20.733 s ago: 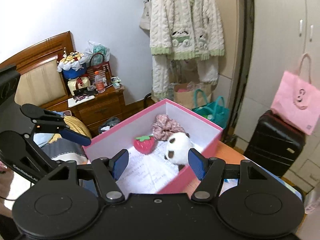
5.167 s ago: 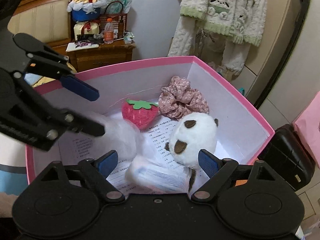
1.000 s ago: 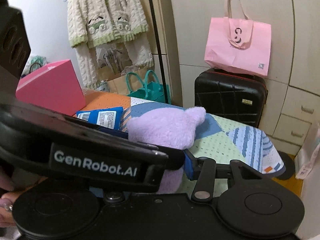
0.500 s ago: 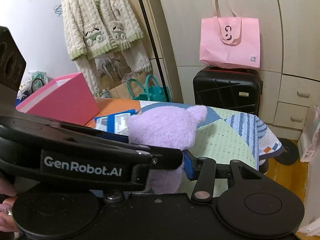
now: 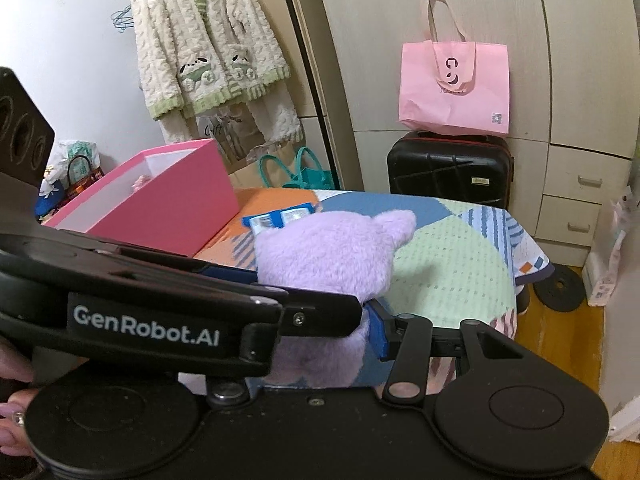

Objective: Organize soft objects
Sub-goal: 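Close the left tool on the lilac plush bear and lift it, then carry the lilac plush with the left tool over the pink box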

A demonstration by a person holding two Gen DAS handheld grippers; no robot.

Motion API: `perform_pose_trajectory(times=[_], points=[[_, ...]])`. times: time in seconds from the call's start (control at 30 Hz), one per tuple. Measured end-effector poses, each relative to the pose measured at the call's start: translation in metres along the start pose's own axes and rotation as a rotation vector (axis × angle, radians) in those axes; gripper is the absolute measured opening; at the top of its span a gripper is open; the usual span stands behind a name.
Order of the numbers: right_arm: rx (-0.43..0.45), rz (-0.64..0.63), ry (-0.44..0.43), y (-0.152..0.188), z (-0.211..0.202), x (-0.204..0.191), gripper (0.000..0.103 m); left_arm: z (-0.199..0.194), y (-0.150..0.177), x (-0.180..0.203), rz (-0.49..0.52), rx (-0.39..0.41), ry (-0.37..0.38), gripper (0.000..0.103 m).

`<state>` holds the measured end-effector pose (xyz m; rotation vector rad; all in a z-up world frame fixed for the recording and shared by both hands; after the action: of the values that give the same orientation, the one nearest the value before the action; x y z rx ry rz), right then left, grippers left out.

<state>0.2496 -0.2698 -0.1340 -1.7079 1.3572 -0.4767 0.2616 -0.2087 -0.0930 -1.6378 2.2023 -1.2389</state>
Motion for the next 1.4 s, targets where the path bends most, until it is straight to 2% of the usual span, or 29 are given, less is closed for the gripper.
perform_pose_trajectory(times=[0.37, 0.43, 0.63, 0.87, 1.17, 1.33, 1.4], points=[[-0.017, 0.017, -0.046, 0.023, -0.038, -0.055, 0.055, -0.068, 0.041, -0.009, -0.016, 0.004, 0.059, 0.054], [-0.021, 0.019, -0.059, 0.027, -0.043, -0.066, 0.056, -0.082, 0.046, -0.012, -0.02, 0.024, 0.07, 0.05], [-0.012, 0.033, -0.104, 0.035, -0.063, -0.098, 0.056, -0.125, 0.061, -0.02, -0.028, 0.059, 0.112, 0.048], [-0.029, -0.01, -0.163, 0.037, -0.085, -0.14, 0.056, -0.18, 0.077, -0.023, 0.026, 0.099, 0.115, 0.047], [-0.025, -0.099, -0.231, 0.015, -0.096, -0.201, 0.056, -0.241, 0.067, -0.053, 0.018, 0.161, 0.082, 0.047], [-0.007, -0.126, -0.282, -0.007, -0.084, -0.226, 0.056, -0.257, 0.053, -0.077, -0.022, 0.21, 0.063, 0.047], [0.007, -0.131, -0.33, -0.016, -0.076, -0.236, 0.056, -0.26, 0.046, -0.088, -0.039, 0.22, 0.068, 0.047]])
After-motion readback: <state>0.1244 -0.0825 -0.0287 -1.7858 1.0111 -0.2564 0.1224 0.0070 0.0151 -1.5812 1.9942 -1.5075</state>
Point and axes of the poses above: each gripper's, at about its wrist camera, not at the fingertips, and z roughly the way its jaws point, x to its right, y to its underside, the point moved 7 cm from there along z, roughly the way its jaws point, and after that the axes turned 2 degrees about -z, right-handed, at the moved point
